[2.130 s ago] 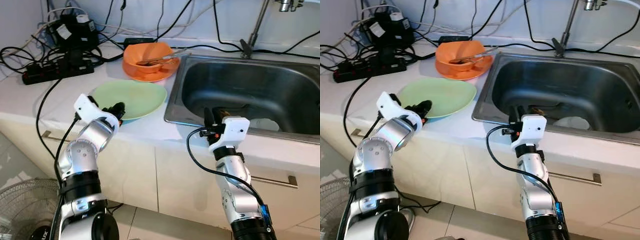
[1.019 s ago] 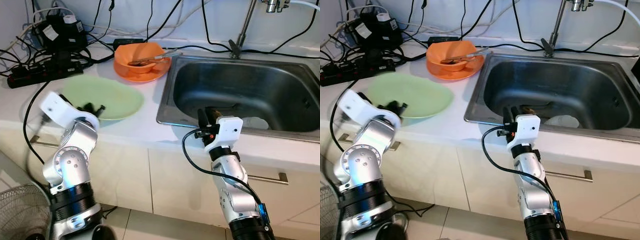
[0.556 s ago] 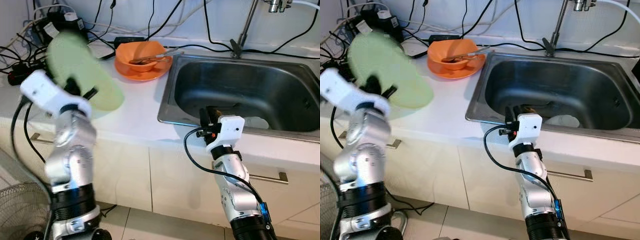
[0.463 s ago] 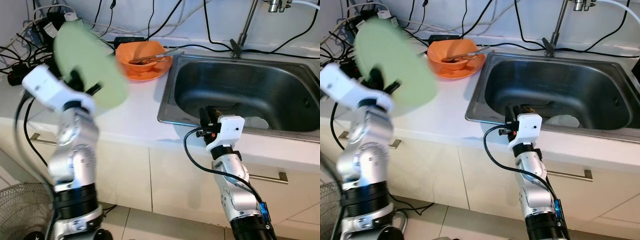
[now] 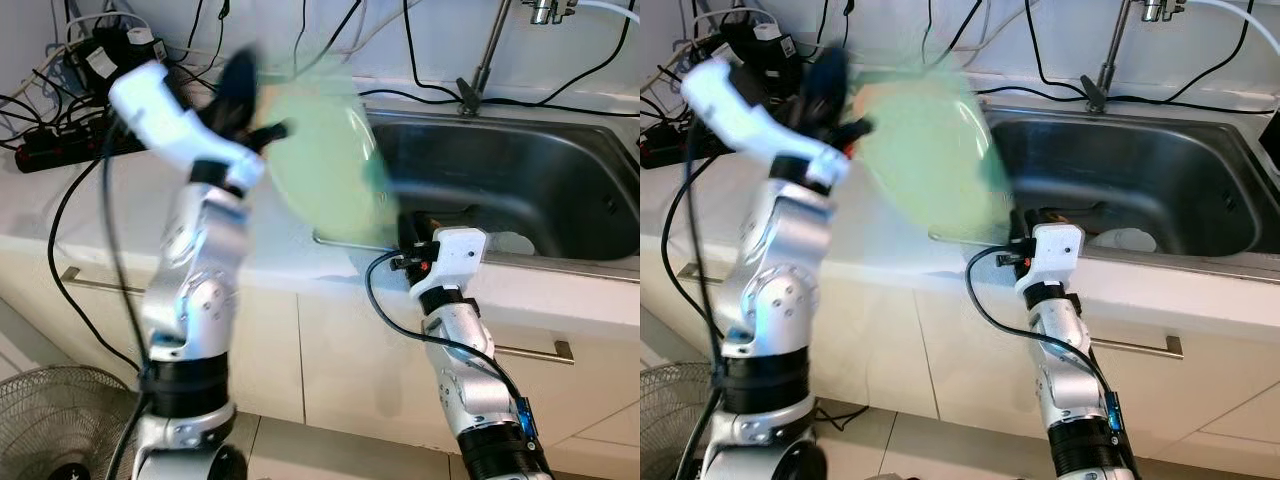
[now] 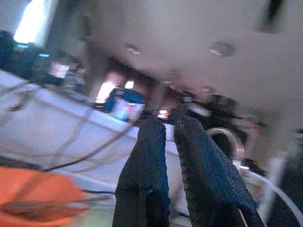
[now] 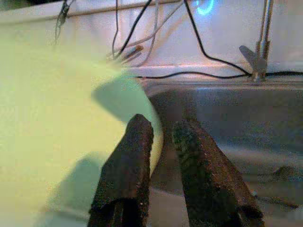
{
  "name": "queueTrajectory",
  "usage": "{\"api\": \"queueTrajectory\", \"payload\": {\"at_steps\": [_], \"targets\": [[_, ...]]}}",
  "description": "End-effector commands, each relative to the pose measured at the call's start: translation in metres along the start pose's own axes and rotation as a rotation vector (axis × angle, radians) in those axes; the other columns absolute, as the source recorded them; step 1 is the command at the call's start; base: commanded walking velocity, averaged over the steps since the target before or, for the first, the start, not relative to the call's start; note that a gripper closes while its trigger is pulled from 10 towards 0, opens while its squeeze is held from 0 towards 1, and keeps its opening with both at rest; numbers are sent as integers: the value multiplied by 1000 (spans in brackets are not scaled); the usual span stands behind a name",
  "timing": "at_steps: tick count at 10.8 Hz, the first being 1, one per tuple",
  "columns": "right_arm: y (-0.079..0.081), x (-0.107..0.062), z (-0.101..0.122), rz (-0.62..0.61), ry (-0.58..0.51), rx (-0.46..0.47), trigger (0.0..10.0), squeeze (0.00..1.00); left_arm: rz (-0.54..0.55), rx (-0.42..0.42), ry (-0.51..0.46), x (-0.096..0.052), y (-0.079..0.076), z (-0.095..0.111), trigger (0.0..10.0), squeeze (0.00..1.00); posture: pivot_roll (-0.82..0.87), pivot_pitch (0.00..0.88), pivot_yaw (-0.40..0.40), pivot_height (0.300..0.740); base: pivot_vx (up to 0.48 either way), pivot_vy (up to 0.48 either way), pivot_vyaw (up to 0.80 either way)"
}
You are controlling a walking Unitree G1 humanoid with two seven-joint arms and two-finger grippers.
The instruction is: Kitchen organization
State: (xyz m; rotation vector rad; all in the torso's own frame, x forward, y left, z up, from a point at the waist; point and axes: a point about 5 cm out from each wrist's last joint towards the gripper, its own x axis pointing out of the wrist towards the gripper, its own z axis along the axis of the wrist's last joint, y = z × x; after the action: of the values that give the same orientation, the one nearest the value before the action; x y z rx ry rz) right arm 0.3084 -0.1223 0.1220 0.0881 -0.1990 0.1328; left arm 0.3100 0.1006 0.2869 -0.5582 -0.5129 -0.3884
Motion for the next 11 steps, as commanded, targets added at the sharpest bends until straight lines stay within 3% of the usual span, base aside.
{"api": "queueTrajectory", "payload": {"at_steps": [1, 2, 8, 10, 11], "targets": [[2, 2, -3, 4, 20, 2, 10000, 0, -46, -18, 17, 2, -5, -4, 10000, 0, 59, 0, 75, 740, 0, 0, 0], [1, 3, -2, -5, 14, 3, 10000, 0, -54, -62, 35, 3, -5, -13, 10000, 0, 45, 0, 81, 740, 0, 0, 0], [-6, 3, -1, -25, 1, -7, 10000, 0, -43, -70, 99, -10, 5, -26, 10000, 0, 33, 0, 91, 740, 0, 0, 0], [-5, 3, -1, -26, 2, -8, 10000, 0, 3, -36, 147, -22, 26, -24, 10000, 0, 35, 0, 100, 740, 0, 0, 0], [-5, 1, -4, -25, 9, -5, 10000, 0, 76, -50, 159, -32, 47, -16, 10000, 1000, 48, 0, 101, 740, 0, 0, 0]]}}
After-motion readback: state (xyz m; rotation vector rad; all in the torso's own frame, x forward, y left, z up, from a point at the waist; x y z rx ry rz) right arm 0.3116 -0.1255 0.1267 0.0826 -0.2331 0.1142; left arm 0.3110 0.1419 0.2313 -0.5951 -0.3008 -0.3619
